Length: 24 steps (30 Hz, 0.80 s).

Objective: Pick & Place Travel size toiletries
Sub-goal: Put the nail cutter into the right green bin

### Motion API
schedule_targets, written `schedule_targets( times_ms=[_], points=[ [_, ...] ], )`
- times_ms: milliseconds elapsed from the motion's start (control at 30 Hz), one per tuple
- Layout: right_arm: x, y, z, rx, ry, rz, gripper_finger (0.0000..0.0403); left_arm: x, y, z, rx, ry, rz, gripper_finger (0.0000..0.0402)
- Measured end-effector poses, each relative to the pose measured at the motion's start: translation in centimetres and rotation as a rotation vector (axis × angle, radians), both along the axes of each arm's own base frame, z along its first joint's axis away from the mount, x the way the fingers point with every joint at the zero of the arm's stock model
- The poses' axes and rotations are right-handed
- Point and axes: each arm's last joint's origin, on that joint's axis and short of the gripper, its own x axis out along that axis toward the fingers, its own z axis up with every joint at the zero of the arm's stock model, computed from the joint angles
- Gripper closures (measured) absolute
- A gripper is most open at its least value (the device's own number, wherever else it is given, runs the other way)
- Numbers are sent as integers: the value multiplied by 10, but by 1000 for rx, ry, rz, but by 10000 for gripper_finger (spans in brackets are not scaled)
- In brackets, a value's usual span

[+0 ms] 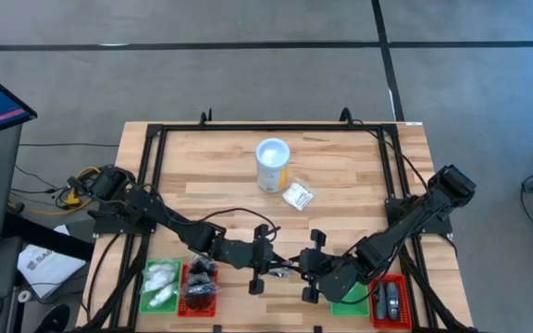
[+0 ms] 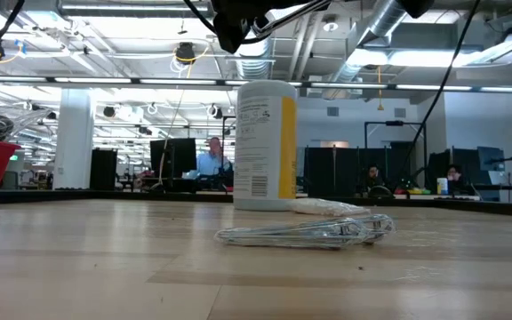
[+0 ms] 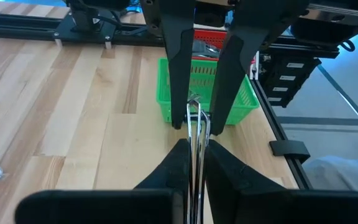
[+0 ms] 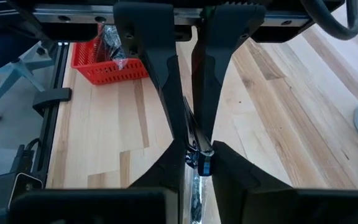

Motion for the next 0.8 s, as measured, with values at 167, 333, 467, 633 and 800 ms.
schedule_targets(
  times_ms=[167, 333, 467, 633, 800],
  points=[
    [0, 0, 0, -2, 1, -1, 359, 0, 0, 0, -4, 0, 4, 367],
    [-1, 0, -1, -9, 6, -3, 359, 0, 0, 0, -7, -1, 12, 342],
    [-2, 0, -1, -14, 14, 2, 359, 0, 0, 0, -9, -5, 13, 336],
    [-4, 3, -2, -14, 21, 11, 359, 0, 0, 1, -10, -7, 11, 334],
    [-13, 5, -7, -8, 70, -10, 360, 0, 0, 1, -9, -5, 11, 334]
  ],
)
